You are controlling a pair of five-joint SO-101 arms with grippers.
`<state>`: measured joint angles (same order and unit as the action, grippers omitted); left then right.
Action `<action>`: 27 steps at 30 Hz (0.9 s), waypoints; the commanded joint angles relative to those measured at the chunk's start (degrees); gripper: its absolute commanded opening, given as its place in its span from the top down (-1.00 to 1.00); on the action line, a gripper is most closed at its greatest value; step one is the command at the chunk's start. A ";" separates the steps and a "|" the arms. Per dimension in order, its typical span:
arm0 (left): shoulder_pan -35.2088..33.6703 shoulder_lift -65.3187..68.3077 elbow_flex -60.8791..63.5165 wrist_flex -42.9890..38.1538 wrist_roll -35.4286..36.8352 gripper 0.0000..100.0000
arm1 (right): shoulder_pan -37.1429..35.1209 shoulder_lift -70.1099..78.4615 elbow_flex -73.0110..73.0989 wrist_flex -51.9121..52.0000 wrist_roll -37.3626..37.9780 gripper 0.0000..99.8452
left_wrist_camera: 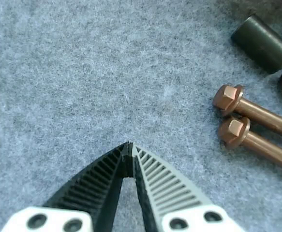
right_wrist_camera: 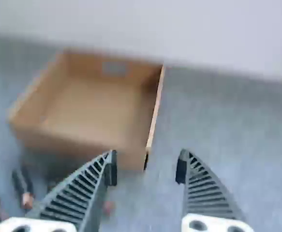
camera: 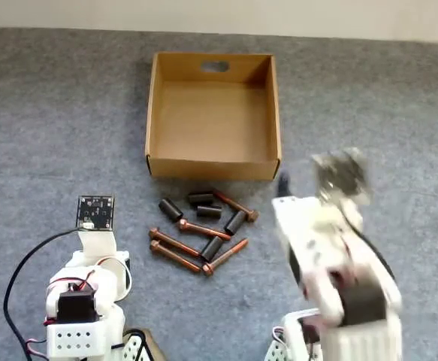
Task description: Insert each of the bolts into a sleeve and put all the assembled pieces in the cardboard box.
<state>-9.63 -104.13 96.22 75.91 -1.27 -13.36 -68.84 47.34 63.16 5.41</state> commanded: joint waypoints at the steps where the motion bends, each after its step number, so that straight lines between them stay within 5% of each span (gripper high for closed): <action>1: 0.48 -0.04 1.01 0.18 -0.53 0.98 | -2.24 13.93 1.19 -1.10 0.26 0.58; 11: 0.48 -0.04 1.01 0.18 -0.53 0.98 | -11.21 33.80 11.21 -20.70 0.44 0.65; 27: 0.48 -0.04 1.01 0.18 -0.53 0.98 | -13.58 42.15 10.77 -21.32 0.70 0.48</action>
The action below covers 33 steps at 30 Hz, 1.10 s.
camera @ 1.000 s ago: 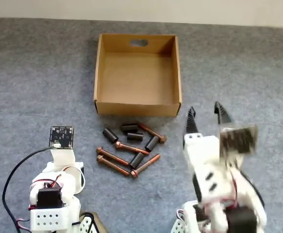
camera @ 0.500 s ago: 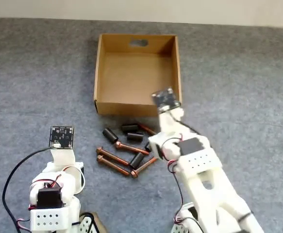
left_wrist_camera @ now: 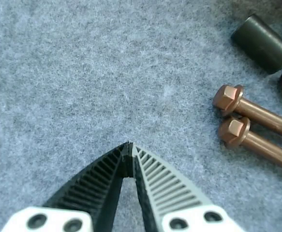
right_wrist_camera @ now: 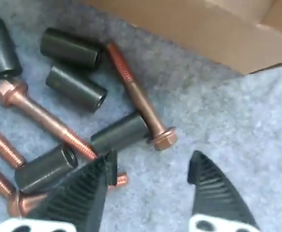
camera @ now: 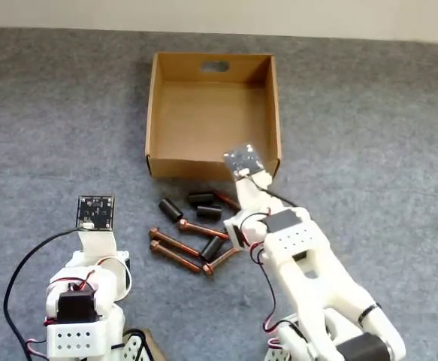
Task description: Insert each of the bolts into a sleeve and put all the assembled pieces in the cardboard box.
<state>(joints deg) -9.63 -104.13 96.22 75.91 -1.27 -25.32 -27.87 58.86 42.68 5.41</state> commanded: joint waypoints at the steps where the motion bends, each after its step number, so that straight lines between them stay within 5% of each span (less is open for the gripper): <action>1: 0.48 -0.04 1.01 0.18 -0.53 0.98 | -2.68 2.07 -0.75 -1.71 0.70 0.48; 21: 0.48 -0.04 1.01 0.18 -0.53 0.98 | -4.79 10.95 -0.31 -11.21 3.52 0.49; 29: 0.48 -0.04 1.01 0.18 -0.44 0.98 | -4.70 10.68 -0.13 -11.03 6.77 0.95; 33: 0.48 -0.04 1.01 0.18 -0.44 0.98 | -4.62 5.93 0.04 -7.69 6.68 0.99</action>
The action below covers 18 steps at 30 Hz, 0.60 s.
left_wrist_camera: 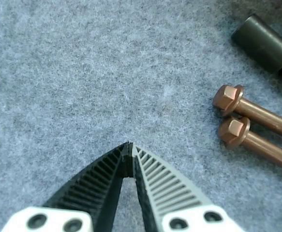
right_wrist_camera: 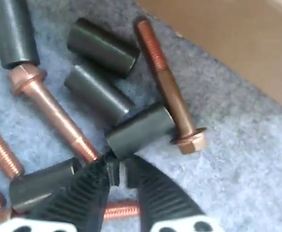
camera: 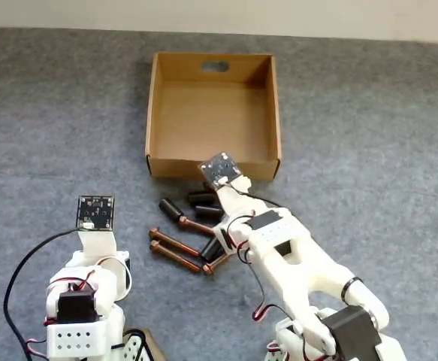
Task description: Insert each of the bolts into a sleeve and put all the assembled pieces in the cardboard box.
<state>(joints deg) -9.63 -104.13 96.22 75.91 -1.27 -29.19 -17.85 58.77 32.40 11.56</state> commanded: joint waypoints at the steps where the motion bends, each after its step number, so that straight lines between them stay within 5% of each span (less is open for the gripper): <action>1: 0.48 -0.04 1.01 0.18 -0.44 0.98 | -0.75 -6.11 0.48 4.00 0.18 0.99; 12: 0.48 -0.04 1.01 0.18 -0.44 0.98 | 1.98 -28.35 9.71 4.70 -10.46 0.95; 18: 0.48 -0.04 1.01 0.18 -0.44 0.98 | 1.54 -22.46 8.13 1.98 -17.05 0.53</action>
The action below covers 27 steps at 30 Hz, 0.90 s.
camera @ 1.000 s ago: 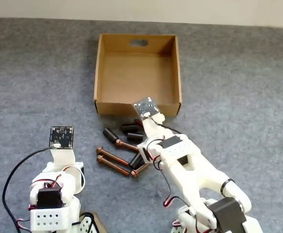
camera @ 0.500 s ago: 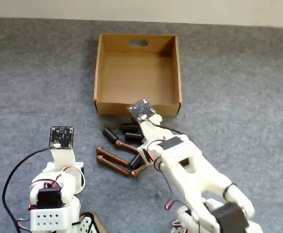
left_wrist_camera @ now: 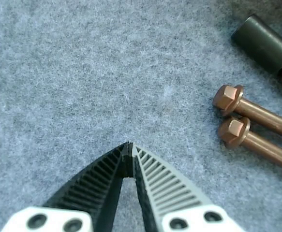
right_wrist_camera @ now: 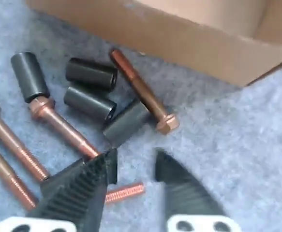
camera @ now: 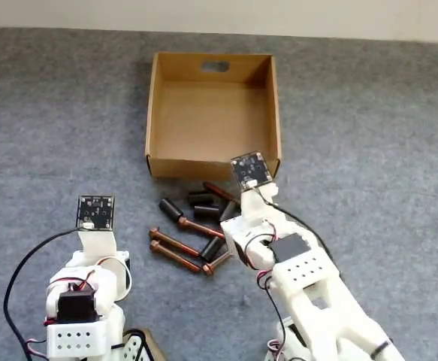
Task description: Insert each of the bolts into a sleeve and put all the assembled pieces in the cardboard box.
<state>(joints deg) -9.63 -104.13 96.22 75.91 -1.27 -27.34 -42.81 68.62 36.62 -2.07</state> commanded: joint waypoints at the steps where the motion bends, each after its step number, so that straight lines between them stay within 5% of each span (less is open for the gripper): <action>1: 0.48 -0.04 1.01 0.18 -0.44 0.98 | -0.48 4.44 -2.15 -4.44 -5.54 0.53; 8: 0.57 -0.04 1.01 0.18 -0.44 0.98 | -0.48 19.21 -4.62 -13.67 -19.87 0.54; 16: 0.57 -0.04 1.01 0.18 -0.44 0.98 | -0.48 24.84 -8.84 -13.41 -19.87 0.54; 27: 0.57 -0.04 1.01 0.18 -0.44 0.98 | -2.15 8.48 -4.97 -6.99 -20.22 0.54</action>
<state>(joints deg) -9.63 -104.13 96.22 75.91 -1.27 -27.69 -31.03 63.25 29.23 -21.49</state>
